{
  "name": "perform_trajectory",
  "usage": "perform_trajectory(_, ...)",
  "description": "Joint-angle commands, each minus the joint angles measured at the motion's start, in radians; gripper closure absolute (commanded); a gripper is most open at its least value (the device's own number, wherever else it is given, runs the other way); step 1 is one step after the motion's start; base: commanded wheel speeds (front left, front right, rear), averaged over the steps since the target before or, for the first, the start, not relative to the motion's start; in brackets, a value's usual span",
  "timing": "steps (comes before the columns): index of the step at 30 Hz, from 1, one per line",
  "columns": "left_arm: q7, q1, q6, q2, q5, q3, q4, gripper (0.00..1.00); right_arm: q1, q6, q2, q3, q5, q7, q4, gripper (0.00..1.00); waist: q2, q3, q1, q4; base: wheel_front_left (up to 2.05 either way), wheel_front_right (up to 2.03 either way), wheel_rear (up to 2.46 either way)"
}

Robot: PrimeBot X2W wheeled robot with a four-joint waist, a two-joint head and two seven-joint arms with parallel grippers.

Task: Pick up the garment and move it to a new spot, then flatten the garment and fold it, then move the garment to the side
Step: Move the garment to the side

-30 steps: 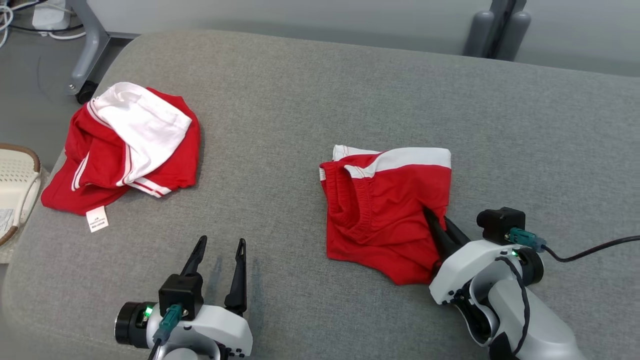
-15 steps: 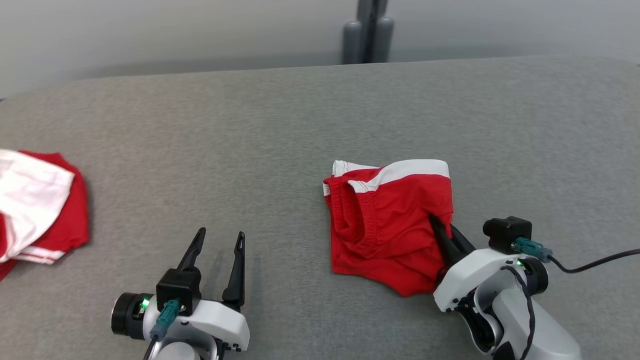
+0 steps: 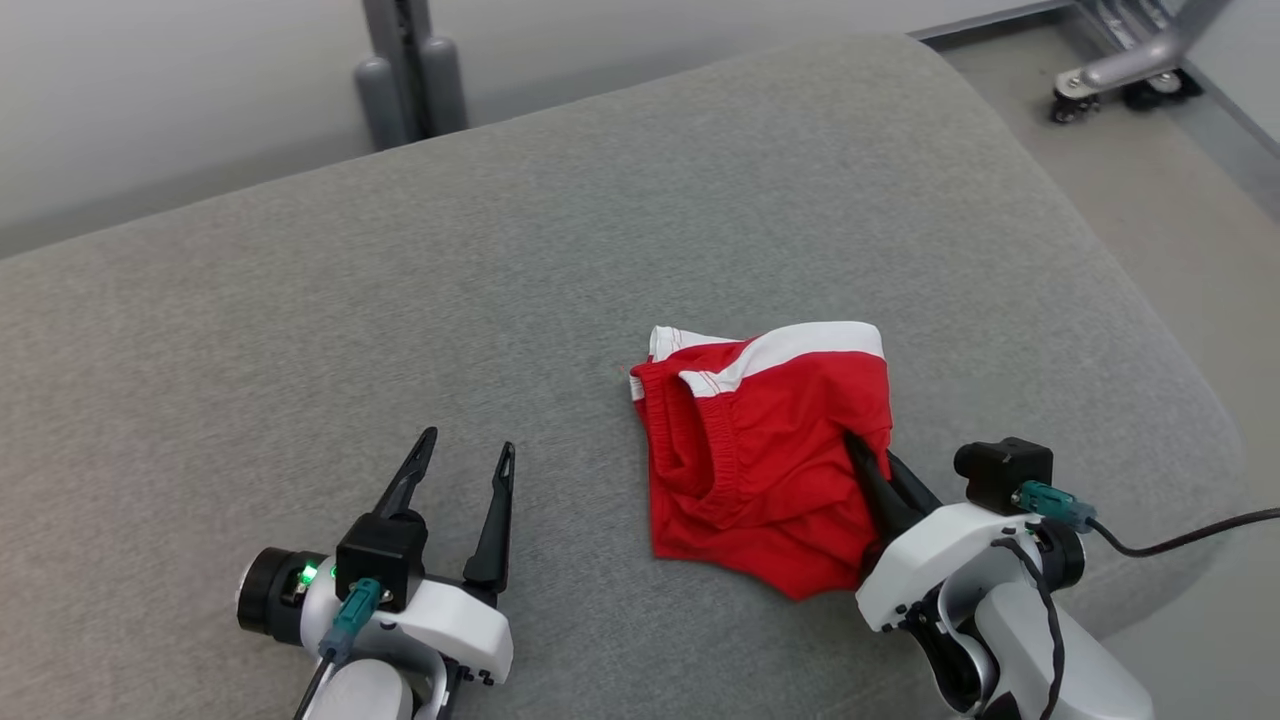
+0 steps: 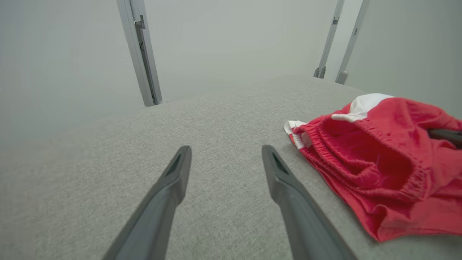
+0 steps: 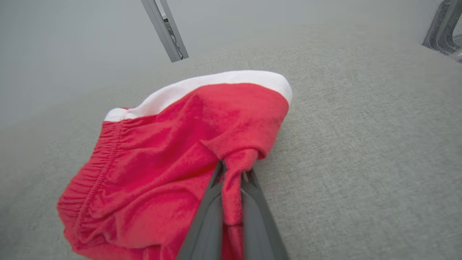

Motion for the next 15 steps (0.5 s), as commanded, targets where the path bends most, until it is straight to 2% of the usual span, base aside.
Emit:
perform_trajectory(1, -0.002, -0.024, -0.003, 0.005, 0.006, 0.0, -0.002, 0.0, 0.008, 0.0, -0.003, 0.003, -0.007, -0.005, -0.004, 1.0, 0.0, 0.022, 0.0, -0.055, 0.0, 0.0, 0.0)
perform_trajectory(8, -0.002, -0.051, -0.012, 0.006, 0.02, -0.019, -0.007, 0.0, -0.026, 0.0, -0.003, -0.041, -0.06, -0.005, 0.007, 1.0, 0.0, 0.057, 0.0, -0.055, 0.0, 0.0, 0.0)
perform_trajectory(12, -0.002, -0.064, -0.015, 0.005, 0.023, -0.022, -0.012, 0.0, -0.066, 0.0, -0.005, -0.078, -0.133, -0.005, 0.027, 1.0, 0.0, 0.088, 0.0, -0.013, 0.0, 0.0, 0.0)
perform_trajectory(15, -0.002, -0.072, -0.016, 0.005, 0.035, -0.018, -0.019, 0.0, -0.112, 0.0, -0.032, -0.124, -0.198, -0.005, 0.055, 1.0, 0.0, 0.109, 0.0, 0.03, 0.0, 0.0, 0.0)
